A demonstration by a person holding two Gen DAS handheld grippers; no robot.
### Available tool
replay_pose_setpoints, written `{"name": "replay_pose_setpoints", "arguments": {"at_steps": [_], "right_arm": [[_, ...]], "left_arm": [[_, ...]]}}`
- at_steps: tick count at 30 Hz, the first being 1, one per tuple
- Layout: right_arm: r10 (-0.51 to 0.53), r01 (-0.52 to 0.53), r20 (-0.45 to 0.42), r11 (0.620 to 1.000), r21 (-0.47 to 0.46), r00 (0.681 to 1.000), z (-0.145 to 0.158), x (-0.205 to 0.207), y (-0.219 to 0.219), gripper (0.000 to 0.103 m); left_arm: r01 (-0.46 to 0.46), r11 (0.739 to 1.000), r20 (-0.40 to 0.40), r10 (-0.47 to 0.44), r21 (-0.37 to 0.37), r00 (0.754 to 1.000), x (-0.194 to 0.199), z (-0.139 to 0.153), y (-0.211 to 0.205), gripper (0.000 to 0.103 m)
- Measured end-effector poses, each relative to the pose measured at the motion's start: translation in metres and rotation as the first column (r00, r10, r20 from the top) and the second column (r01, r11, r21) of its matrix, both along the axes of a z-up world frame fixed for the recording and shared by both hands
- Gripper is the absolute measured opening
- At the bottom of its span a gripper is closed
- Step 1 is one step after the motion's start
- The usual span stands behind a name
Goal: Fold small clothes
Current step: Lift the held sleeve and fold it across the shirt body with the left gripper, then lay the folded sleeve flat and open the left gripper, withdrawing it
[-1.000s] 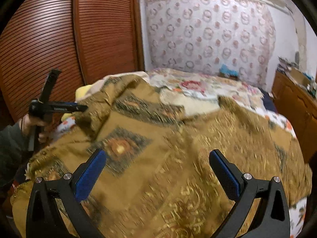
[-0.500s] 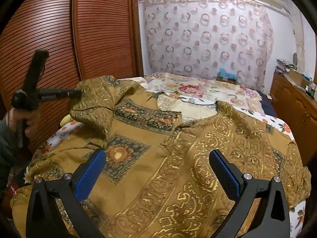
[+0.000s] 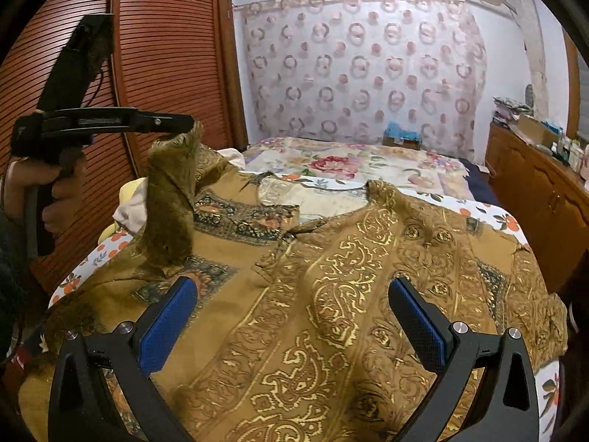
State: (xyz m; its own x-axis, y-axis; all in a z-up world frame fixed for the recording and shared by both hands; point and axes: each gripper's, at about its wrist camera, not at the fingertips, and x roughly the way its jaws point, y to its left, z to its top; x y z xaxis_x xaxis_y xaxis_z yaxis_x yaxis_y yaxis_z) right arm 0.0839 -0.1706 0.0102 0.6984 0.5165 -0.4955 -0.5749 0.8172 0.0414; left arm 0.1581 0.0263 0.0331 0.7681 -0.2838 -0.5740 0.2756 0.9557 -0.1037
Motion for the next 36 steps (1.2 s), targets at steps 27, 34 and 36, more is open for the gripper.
{"name": "replay_pose_setpoints", "arguments": {"at_steps": [27, 34, 36], "right_arm": [[0.061, -0.068, -0.058, 0.989, -0.129, 0.996, -0.011, 0.039, 0.044, 0.103], [0.044, -0.060, -0.092, 0.981, -0.182, 0.995, -0.024, 0.051, 0.056, 0.103], [0.045, -0.064, -0.106, 0.980, -0.190, 0.993, -0.025, 0.051, 0.057, 0.103]], "left_arm": [[-0.160, 0.984, -0.140, 0.170, 0.080, 0.976, -0.026, -0.102, 0.061, 0.080], [-0.075, 0.995, -0.173, 0.086, 0.072, 0.981, 0.007, -0.096, 0.045, 0.040], [-0.078, 0.993, -0.184, 0.094, 0.092, 0.978, 0.021, -0.097, 0.043, 0.040]]}}
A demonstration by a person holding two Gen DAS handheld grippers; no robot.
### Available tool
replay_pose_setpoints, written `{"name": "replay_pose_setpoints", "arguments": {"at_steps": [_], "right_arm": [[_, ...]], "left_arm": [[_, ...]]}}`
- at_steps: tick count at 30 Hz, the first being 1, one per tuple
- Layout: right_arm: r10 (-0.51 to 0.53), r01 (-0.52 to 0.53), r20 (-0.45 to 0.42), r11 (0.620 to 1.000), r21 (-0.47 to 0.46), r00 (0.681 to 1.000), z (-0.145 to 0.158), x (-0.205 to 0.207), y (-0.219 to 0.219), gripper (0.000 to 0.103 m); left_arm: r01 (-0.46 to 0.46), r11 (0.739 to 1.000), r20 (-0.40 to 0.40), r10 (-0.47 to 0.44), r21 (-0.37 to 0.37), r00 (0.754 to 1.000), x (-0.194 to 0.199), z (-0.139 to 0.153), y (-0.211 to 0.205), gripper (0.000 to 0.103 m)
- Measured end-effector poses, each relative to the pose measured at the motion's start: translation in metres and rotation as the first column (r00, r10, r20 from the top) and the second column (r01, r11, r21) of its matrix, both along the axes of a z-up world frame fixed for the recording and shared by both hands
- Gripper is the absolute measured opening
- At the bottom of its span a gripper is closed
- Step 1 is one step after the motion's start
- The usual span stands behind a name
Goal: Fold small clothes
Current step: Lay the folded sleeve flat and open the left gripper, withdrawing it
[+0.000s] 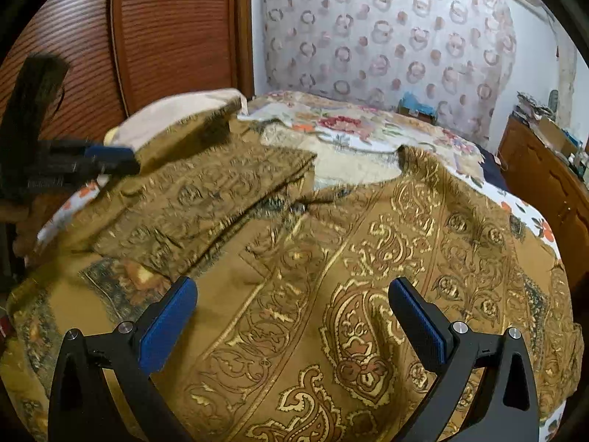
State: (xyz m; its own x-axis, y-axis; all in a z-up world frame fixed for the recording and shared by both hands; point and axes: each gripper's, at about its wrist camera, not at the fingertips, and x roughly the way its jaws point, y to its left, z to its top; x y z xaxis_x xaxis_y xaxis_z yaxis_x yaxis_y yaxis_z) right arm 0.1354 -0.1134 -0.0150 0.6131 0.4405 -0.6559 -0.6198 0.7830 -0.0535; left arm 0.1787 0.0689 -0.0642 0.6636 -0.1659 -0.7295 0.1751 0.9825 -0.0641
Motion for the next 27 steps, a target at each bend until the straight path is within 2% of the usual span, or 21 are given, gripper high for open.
{"name": "replay_pose_setpoints", "arguments": {"at_steps": [4, 5, 6, 7, 9, 14, 19, 25, 27], "right_arm": [[-0.018, 0.018, -0.002, 1.000, -0.026, 1.000, -0.002, 0.004, 0.005, 0.103], [-0.025, 0.025, 0.002, 0.999, -0.037, 1.000, -0.003, 0.004, 0.006, 0.103], [-0.029, 0.029, 0.007, 0.999, -0.045, 1.000, -0.003, 0.004, 0.009, 0.103], [-0.030, 0.031, 0.012, 0.998, -0.052, 0.999, -0.003, 0.004, 0.012, 0.103], [-0.032, 0.033, 0.025, 0.998, -0.058, 0.999, -0.003, 0.002, 0.014, 0.103], [-0.035, 0.037, 0.030, 0.998, -0.054, 0.999, -0.005, 0.002, 0.013, 0.103], [-0.040, 0.041, 0.026, 0.998, -0.050, 0.999, -0.005, 0.001, 0.009, 0.103], [-0.039, 0.040, 0.023, 0.998, -0.054, 0.999, -0.006, 0.002, 0.009, 0.103], [-0.039, 0.040, 0.023, 0.998, -0.055, 0.999, -0.007, 0.002, 0.008, 0.103]], "left_arm": [[-0.024, 0.999, -0.034, 0.025, 0.041, 0.999, 0.025, -0.010, 0.001, 0.040], [-0.027, 0.999, -0.043, 0.029, 0.046, 0.999, 0.030, -0.012, 0.001, 0.035], [-0.022, 0.998, -0.052, 0.025, 0.051, 0.998, 0.033, -0.015, 0.001, 0.011], [-0.021, 0.998, -0.065, 0.025, 0.060, 0.998, 0.035, -0.016, 0.001, 0.003], [-0.032, 0.997, -0.060, 0.036, 0.071, 0.998, 0.032, -0.012, 0.004, 0.003], [-0.074, 0.997, 0.028, 0.073, 0.031, 0.997, 0.012, 0.025, 0.027, 0.003], [-0.148, 0.989, 0.073, 0.146, 0.016, 0.987, 0.007, 0.056, 0.067, 0.003], [-0.224, 0.975, 0.063, 0.223, 0.015, 0.973, 0.010, 0.049, 0.092, 0.003], [-0.228, 0.974, 0.064, 0.228, -0.006, 0.972, 0.007, 0.046, 0.093, 0.004]]}}
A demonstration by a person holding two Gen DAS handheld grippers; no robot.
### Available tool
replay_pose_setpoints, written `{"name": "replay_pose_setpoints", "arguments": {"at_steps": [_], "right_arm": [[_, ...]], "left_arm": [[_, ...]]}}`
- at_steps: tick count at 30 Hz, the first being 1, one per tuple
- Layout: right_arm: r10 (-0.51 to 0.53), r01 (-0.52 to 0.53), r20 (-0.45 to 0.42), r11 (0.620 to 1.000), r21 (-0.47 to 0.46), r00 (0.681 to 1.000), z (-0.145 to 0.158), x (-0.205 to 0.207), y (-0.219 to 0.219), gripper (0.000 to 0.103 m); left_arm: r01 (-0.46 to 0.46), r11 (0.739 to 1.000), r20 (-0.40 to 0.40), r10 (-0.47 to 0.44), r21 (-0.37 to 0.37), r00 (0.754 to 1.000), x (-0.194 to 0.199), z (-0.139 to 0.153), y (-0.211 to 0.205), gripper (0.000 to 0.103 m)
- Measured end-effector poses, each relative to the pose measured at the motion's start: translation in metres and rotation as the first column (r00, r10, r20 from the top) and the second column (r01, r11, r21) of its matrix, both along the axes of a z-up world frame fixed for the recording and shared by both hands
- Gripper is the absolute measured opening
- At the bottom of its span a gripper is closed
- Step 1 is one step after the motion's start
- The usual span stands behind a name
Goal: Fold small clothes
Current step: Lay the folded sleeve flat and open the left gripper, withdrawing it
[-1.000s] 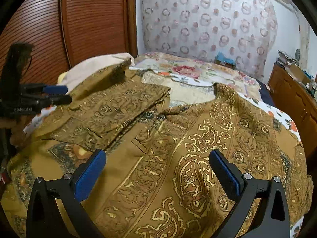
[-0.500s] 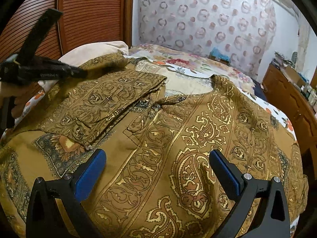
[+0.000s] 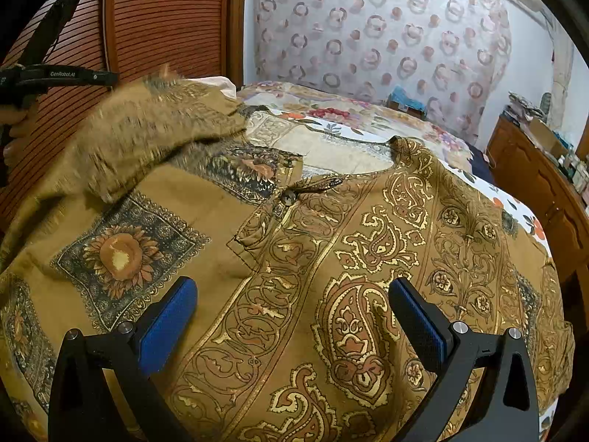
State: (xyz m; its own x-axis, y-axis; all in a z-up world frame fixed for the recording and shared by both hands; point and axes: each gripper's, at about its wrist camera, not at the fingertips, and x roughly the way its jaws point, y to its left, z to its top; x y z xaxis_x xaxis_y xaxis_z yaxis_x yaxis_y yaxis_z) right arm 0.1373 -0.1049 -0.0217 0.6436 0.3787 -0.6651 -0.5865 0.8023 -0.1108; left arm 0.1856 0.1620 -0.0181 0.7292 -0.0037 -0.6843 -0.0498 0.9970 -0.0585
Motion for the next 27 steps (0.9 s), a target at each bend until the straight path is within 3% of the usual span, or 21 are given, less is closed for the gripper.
{"name": "replay_pose_setpoints", "arguments": {"at_steps": [1, 4, 6, 8, 18, 22, 27], "right_arm": [[0.000, 0.000, 0.000, 1.000, 0.000, 1.000, 0.000, 0.000, 0.000, 0.103], [-0.001, 0.001, -0.004, 1.000, 0.002, 1.000, 0.000, 0.001, -0.001, 0.103], [-0.002, 0.002, -0.008, 1.000, 0.001, 1.000, 0.000, 0.002, -0.001, 0.103], [-0.002, 0.002, -0.010, 1.000, 0.000, 1.000, -0.001, 0.003, -0.001, 0.103], [-0.007, 0.007, -0.009, 1.000, 0.000, 1.000, -0.001, 0.003, 0.000, 0.103], [-0.016, 0.016, -0.001, 0.998, 0.056, 1.000, 0.004, 0.001, -0.011, 0.103], [-0.034, 0.031, 0.024, 0.992, 0.119, 0.999, 0.014, -0.008, -0.037, 0.103]], "left_arm": [[0.004, 1.000, 0.012, -0.004, 0.000, 1.000, -0.003, 0.000, -0.002, 0.007], [0.040, 0.999, 0.072, -0.040, 0.006, 0.997, -0.017, 0.004, -0.012, 0.036], [0.055, 0.998, 0.097, -0.055, 0.002, 0.994, -0.026, 0.008, -0.016, 0.066], [0.075, 0.997, 0.120, -0.072, -0.019, 0.990, -0.036, 0.008, -0.023, 0.085], [0.100, 0.994, 0.178, -0.092, -0.036, 0.980, -0.078, -0.007, -0.076, 0.085], [0.096, 0.995, 0.230, -0.087, -0.029, 0.969, -0.094, -0.008, -0.096, 0.085], [0.099, 0.994, 0.238, -0.085, -0.047, 0.968, -0.102, -0.007, -0.118, 0.085]]}}
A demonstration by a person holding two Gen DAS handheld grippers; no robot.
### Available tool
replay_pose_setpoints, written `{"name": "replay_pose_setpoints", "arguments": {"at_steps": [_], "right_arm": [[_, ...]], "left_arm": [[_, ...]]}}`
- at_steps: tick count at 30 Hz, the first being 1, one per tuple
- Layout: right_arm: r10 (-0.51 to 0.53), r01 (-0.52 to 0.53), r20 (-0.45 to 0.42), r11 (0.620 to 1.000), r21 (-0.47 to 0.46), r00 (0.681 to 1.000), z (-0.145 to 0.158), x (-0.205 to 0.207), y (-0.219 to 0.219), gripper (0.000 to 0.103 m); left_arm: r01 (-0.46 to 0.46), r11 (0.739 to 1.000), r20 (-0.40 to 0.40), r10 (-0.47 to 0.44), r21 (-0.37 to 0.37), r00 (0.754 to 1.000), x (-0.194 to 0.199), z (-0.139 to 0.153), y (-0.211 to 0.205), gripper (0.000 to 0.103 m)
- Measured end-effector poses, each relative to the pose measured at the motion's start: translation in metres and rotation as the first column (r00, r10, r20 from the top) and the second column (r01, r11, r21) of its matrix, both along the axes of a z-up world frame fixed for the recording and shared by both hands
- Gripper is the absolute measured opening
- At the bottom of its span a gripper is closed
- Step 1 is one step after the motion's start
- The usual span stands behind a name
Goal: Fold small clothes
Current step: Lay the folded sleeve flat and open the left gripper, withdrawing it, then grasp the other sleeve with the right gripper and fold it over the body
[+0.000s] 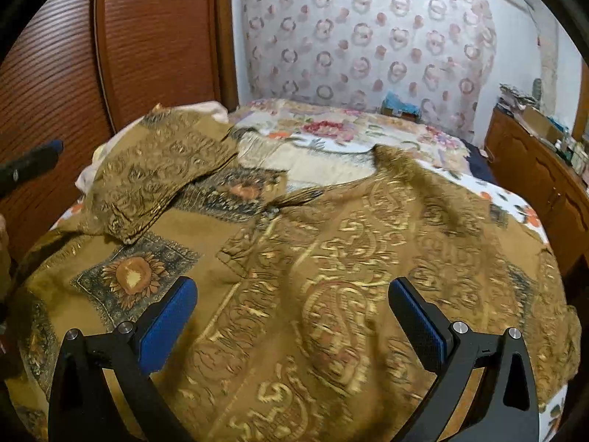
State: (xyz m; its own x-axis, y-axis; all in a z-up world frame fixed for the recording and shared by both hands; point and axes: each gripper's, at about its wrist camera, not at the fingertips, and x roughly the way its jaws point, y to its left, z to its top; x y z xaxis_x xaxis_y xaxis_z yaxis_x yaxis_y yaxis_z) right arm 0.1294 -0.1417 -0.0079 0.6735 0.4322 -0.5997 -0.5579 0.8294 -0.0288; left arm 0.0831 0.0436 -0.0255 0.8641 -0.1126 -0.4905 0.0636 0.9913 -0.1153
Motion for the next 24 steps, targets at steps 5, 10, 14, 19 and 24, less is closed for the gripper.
{"name": "replay_pose_setpoints", "arguments": {"at_steps": [5, 10, 14, 19, 24], "right_arm": [[-0.051, 0.049, 0.055, 0.999, 0.023, 0.997, 0.021, -0.014, -0.041, 0.103], [-0.139, 0.137, 0.089, 0.990, 0.030, 0.986, 0.031, -0.024, -0.089, 0.103], [-0.224, 0.223, 0.075, 0.974, 0.032, 0.972, 0.027, -0.023, -0.132, 0.103], [-0.328, 0.327, 0.049, 0.945, 0.030, 0.943, 0.023, -0.020, -0.182, 0.101], [-0.390, 0.391, -0.027, 0.920, 0.035, 0.920, 0.011, -0.012, -0.217, 0.097]], "left_arm": [[0.034, 0.999, -0.022, -0.035, -0.003, 0.999, -0.003, -0.004, -0.020, 0.085], [0.066, 0.998, -0.018, -0.066, -0.008, 0.998, -0.007, -0.006, -0.035, 0.085], [0.075, 0.997, -0.023, -0.075, 0.006, 0.997, -0.010, -0.011, -0.048, 0.085], [0.099, 0.995, -0.040, -0.098, 0.016, 0.994, -0.009, -0.019, -0.061, 0.085], [0.131, 0.991, -0.050, -0.130, 0.021, 0.990, -0.011, -0.023, -0.074, 0.085]]}}
